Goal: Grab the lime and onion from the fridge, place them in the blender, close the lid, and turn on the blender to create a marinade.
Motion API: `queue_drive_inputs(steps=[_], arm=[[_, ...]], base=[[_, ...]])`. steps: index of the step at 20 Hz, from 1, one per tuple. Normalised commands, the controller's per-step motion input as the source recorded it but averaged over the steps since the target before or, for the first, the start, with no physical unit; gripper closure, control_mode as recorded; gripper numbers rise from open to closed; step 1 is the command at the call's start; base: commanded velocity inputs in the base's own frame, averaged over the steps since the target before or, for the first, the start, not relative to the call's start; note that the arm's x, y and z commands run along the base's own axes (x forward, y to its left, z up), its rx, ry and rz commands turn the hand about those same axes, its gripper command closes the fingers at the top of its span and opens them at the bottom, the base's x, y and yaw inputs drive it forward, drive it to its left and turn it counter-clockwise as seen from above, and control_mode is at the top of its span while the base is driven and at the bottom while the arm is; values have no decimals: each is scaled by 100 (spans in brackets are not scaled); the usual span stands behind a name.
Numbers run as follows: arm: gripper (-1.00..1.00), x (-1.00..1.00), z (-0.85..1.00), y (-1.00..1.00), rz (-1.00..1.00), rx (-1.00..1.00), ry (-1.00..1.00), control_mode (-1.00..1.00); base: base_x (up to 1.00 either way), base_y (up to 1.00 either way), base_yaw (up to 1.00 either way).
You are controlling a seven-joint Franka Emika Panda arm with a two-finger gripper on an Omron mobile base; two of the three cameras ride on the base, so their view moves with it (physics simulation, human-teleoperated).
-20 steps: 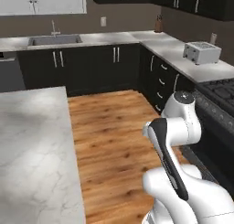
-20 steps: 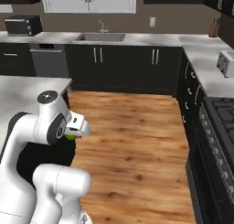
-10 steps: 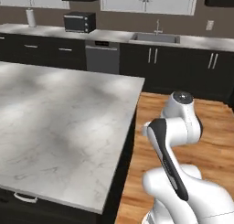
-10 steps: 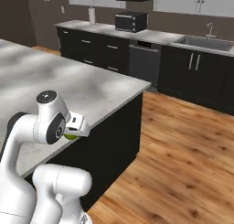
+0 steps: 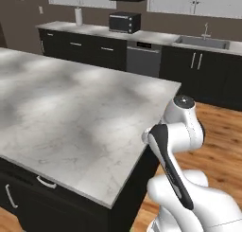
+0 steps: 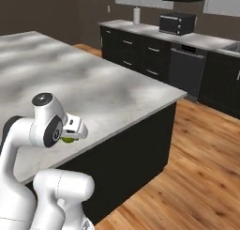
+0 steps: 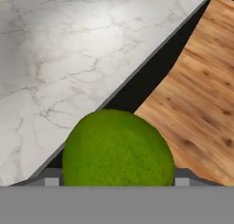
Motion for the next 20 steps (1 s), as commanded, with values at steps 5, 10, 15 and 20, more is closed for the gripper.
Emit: queue_drive_inputs(steps=[5, 10, 15, 20], arm=[[100, 0, 0, 0, 0, 0, 0, 100], [100, 0, 0, 0, 0, 0, 0, 100], [100, 0, 0, 0, 0, 0, 0, 100], [100, 0, 0, 0, 0, 0, 0, 100]], base=[[1, 28, 61], [0, 8, 68], [-37, -50, 44], [-67, -94, 12]])
